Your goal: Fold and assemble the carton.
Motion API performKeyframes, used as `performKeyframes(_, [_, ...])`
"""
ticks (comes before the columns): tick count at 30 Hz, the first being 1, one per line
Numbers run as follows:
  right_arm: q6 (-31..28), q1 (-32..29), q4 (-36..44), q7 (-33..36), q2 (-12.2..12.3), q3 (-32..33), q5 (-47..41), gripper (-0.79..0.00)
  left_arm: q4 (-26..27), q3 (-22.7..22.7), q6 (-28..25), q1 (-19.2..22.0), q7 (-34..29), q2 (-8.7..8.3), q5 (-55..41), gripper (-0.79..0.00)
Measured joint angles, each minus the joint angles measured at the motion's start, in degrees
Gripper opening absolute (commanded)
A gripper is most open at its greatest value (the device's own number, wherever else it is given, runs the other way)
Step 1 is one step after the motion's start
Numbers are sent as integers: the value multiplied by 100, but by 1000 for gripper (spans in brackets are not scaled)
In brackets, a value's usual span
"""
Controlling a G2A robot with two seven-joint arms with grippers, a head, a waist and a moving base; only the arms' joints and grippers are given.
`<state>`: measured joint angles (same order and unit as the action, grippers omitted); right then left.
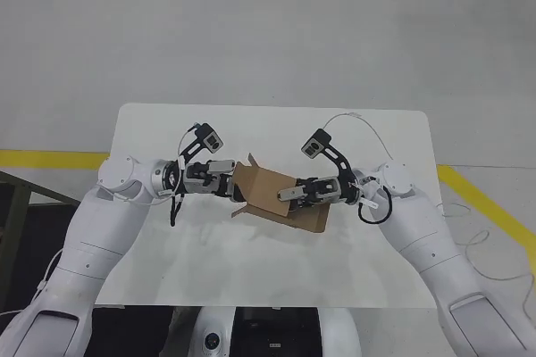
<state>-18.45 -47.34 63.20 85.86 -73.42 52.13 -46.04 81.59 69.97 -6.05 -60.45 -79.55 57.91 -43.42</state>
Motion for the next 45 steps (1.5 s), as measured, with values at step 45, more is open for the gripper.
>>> performKeyframes(45, [-402,-258,-184,-402,109,647,-45,-785,209,233,-326,-214,323,-37,543,0])
